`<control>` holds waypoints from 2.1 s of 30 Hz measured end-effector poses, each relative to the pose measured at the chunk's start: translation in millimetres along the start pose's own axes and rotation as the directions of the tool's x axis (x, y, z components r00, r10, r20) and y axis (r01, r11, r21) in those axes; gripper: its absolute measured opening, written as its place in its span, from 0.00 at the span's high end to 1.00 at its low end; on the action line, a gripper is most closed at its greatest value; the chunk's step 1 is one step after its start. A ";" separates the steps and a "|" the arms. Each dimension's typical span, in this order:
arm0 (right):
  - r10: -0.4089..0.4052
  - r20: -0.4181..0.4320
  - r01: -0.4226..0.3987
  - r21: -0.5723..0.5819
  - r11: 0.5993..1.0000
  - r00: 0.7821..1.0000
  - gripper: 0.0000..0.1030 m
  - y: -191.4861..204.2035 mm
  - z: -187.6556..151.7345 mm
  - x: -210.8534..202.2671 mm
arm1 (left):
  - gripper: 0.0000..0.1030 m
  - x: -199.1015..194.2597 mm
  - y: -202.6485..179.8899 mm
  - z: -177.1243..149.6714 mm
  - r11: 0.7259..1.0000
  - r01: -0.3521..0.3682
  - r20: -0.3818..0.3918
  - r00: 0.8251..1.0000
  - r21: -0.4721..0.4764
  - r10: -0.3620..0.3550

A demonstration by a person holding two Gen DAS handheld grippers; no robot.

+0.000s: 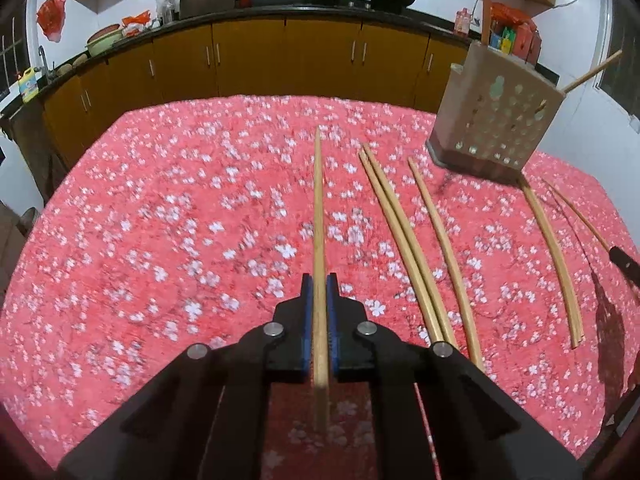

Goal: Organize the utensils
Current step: 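Raise the left tool's chopstick upright above the holder while the right tool does likewise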

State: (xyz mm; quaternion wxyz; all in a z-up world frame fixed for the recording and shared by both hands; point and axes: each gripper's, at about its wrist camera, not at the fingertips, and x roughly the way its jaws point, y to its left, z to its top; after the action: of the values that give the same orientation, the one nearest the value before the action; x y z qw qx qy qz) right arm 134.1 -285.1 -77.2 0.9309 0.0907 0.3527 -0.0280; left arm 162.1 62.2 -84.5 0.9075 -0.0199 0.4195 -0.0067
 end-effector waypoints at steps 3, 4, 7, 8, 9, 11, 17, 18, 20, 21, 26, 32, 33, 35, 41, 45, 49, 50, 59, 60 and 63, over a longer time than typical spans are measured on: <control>0.002 0.062 -0.002 0.012 1.000 0.998 0.93 -4.0 11.3 -18.3 | 0.92 -17.3 3.7 8.1 1.000 0.006 0.040 0.999 -0.003 -0.006; 0.001 0.076 -0.002 0.013 1.000 0.997 0.93 -4.0 14.1 -21.5 | 0.92 -25.5 5.0 12.1 1.000 0.008 0.061 0.998 -0.003 -0.008; 0.003 0.132 -0.005 0.016 1.000 0.991 0.93 -3.5 24.5 -35.4 | 0.92 -45.7 6.1 22.2 1.000 0.018 0.113 0.993 0.002 -0.018; 0.005 0.153 -0.008 0.018 1.000 0.988 0.93 -3.8 28.4 -41.0 | 0.92 -51.5 6.0 25.3 1.000 0.019 0.129 0.991 0.005 -0.020; 0.006 0.168 -0.010 0.020 1.000 0.986 0.93 -3.4 30.8 -44.5 | 0.92 -57.5 5.2 28.1 1.000 0.021 0.146 0.989 0.009 -0.022; 0.010 0.198 -0.014 0.020 1.000 0.980 0.93 -1.9 35.7 -51.5 | 0.92 -69.6 3.9 35.6 1.000 0.026 0.183 0.983 0.012 -0.027; 0.020 0.261 -0.024 0.014 1.000 0.965 0.93 0.7 46.8 -67.5 | 0.92 -102.6 1.0 56.2 0.999 0.052 0.286 0.957 0.009 -0.052; 0.021 0.267 -0.026 0.013 1.000 0.964 0.93 1.4 48.3 -68.6 | 0.92 -104.8 1.0 58.0 0.999 0.053 0.294 0.954 0.009 -0.054; 0.025 0.275 -0.030 0.011 0.999 0.961 0.93 2.3 50.9 -70.7 | 0.92 -111.5 0.0 63.3 0.998 0.055 0.319 0.946 0.011 -0.056; 0.026 0.277 -0.030 0.010 0.999 0.960 0.93 2.2 50.1 -71.9 | 0.92 -114.0 -0.9 66.3 0.998 0.056 0.328 0.943 0.013 -0.058; 0.032 0.283 -0.034 0.002 0.999 0.958 0.93 4.7 52.7 -72.7 | 0.92 -115.8 -2.3 72.4 0.998 0.059 0.341 0.938 0.016 -0.061; 0.032 0.290 -0.032 -0.005 0.999 0.957 0.93 8.2 55.5 -72.9 | 0.92 -116.0 -3.1 74.9 0.998 0.067 0.347 0.935 0.020 -0.070; 0.035 0.295 -0.034 -0.007 0.999 0.955 0.93 8.7 57.2 -74.5 | 0.92 -117.9 -3.6 75.7 0.997 0.072 0.351 0.934 0.022 -0.075; 0.049 0.311 -0.048 -0.011 0.999 0.949 0.93 10.1 64.3 -80.7 | 0.92 -123.3 -3.9 78.7 0.996 0.089 0.361 0.928 0.029 -0.094; 0.166 0.350 -0.169 -0.022 0.985 0.922 0.93 18.6 90.9 -107.8 | 0.92 -150.0 -17.2 95.2 0.984 0.155 0.403 0.898 0.084 -0.176; 0.268 0.367 -0.271 -0.043 0.962 0.891 0.93 26.5 107.4 -127.0 | 0.92 -172.3 -34.3 109.7 0.965 0.216 0.424 0.868 0.146 -0.258; 0.304 0.412 -0.300 -0.075 0.951 0.859 0.93 37.5 121.2 -141.6 | 0.92 -186.3 -47.7 125.6 0.950 0.256 0.448 0.838 0.180 -0.310; 0.304 0.426 -0.296 -0.086 0.951 0.852 0.93 42.6 125.5 -144.0 | 0.92 -188.8 -51.2 130.6 0.948 0.259 0.458 0.831 0.183 -0.316; 0.289 0.459 -0.242 -0.159 0.957 0.840 0.93 78.9 147.6 -123.3 | 0.92 -193.2 -79.8 181.6 0.946 0.290 0.569 0.758 0.143 -0.319; 0.288 0.450 -0.239 -0.164 0.957 0.845 0.93 82.0 149.2 -117.4 | 0.92 -192.1 -81.2 185.4 0.948 0.285 0.583 0.751 0.138 -0.311; 0.283 0.418 -0.234 -0.164 0.958 0.863 0.93 86.6 152.4 -100.3 | 0.92 -181.1 -89.1 195.5 0.955 0.272 0.603 0.744 0.120 -0.288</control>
State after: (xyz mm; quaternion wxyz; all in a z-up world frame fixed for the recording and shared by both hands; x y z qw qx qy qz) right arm 168.3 -230.0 114.1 0.9849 0.0783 0.1202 0.0964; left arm 194.1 -15.5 183.6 0.9829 -0.0729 0.0937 -0.1409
